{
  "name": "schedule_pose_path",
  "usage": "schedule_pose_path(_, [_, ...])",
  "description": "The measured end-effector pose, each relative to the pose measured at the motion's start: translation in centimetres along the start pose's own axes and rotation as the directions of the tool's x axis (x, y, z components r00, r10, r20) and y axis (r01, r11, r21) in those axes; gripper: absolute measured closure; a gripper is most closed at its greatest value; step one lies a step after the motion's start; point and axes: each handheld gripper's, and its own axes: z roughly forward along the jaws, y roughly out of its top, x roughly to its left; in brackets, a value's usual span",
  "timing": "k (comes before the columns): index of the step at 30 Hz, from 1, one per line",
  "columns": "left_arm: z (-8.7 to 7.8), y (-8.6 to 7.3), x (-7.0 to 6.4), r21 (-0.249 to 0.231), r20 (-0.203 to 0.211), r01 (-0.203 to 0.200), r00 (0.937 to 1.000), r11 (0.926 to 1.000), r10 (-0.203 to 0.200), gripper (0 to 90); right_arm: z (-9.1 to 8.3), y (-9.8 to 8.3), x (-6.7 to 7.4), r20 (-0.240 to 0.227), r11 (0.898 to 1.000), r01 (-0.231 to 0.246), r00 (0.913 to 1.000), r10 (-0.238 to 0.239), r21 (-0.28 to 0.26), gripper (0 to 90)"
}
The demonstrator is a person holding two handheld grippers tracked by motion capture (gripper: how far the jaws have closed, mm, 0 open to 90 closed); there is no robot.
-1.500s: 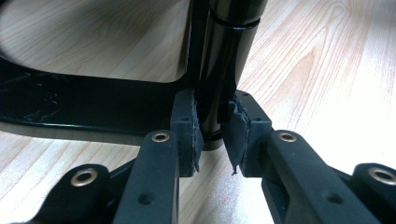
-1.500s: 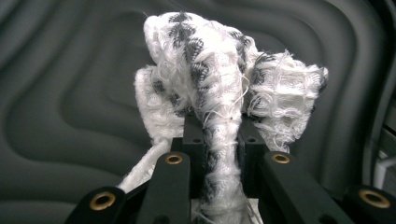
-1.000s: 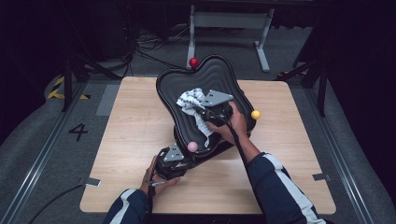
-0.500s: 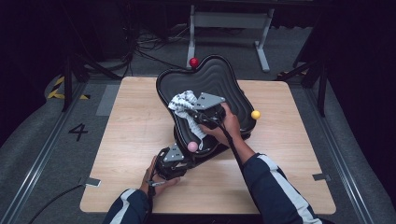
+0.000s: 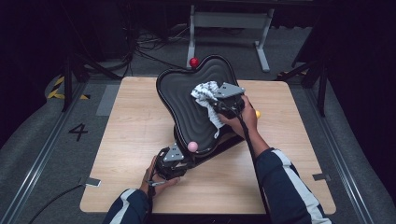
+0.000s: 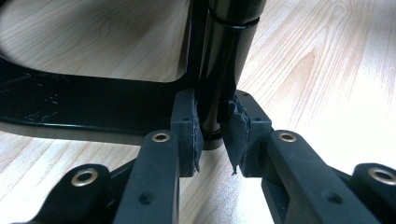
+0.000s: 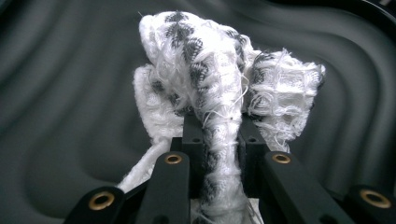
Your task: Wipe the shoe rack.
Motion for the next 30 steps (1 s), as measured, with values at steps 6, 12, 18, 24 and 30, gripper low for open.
schedule_pose_path(6, [0.0, 0.0, 0.0, -0.001, 0.000, -0.001, 1.0000, 1.0000, 0.001, 73.4, -0.3, -1.0, -2.1, 0.039, 0.999, -0.035, 0.9987, 0.034, 0.024, 78.1])
schedule_pose_path(12, [0.0, 0.0, 0.0, -0.002, -0.002, -0.004, 1.0000, 1.0000, 0.004, 73.5, -0.6, -2.1, -3.9, 0.108, 0.997, -0.053, 0.9931, 0.047, 0.056, 78.0])
schedule_pose_path(18, [0.0, 0.0, 0.0, -0.002, 0.000, 0.000, 1.0000, 1.0000, 0.000, 73.5, -1.1, -3.2, -5.5, 0.126, 0.993, -0.099, 0.9878, 0.091, 0.061, 78.0])
schedule_pose_path(24, [0.0, 0.0, 0.0, -0.004, 0.001, 0.005, 1.0000, 1.0000, -0.005, 73.4, -1.2, -3.4, -5.7, 0.137, 0.993, -0.101, 0.9863, 0.091, 0.066, 77.8])
schedule_pose_path(30, [0.0, 0.0, 0.1, -0.001, 0.003, 0.006, 1.0000, 1.0000, -0.006, 73.4, -1.3, -2.7, -4.9, 0.114, 0.995, -0.081, 0.9907, 0.074, 0.058, 77.8])
